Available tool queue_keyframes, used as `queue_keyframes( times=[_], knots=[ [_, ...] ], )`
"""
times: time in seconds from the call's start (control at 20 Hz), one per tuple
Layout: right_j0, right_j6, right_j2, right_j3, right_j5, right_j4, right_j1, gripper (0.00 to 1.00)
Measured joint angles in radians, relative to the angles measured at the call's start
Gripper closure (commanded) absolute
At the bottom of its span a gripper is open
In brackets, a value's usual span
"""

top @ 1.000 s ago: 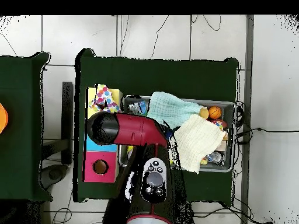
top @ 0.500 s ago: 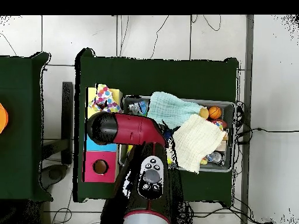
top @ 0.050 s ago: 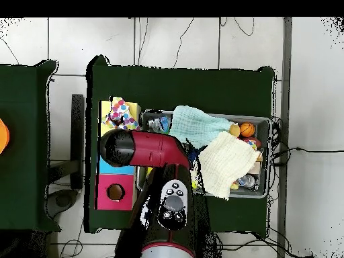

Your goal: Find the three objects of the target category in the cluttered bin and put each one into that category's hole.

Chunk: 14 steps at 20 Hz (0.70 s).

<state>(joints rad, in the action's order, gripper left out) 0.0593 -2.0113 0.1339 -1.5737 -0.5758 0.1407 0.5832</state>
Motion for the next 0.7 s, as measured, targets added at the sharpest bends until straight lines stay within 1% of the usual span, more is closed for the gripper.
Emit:
queue_keyframes(
  times=[0.45, 0.7],
  knots=[
    [0.015, 0.000, 0.011, 0.001, 0.000, 0.000, 0.004, 1.00],
    [0.019, 0.000, 0.011, -0.004, 0.000, 0.000, 0.020, 1.00]
  ],
)
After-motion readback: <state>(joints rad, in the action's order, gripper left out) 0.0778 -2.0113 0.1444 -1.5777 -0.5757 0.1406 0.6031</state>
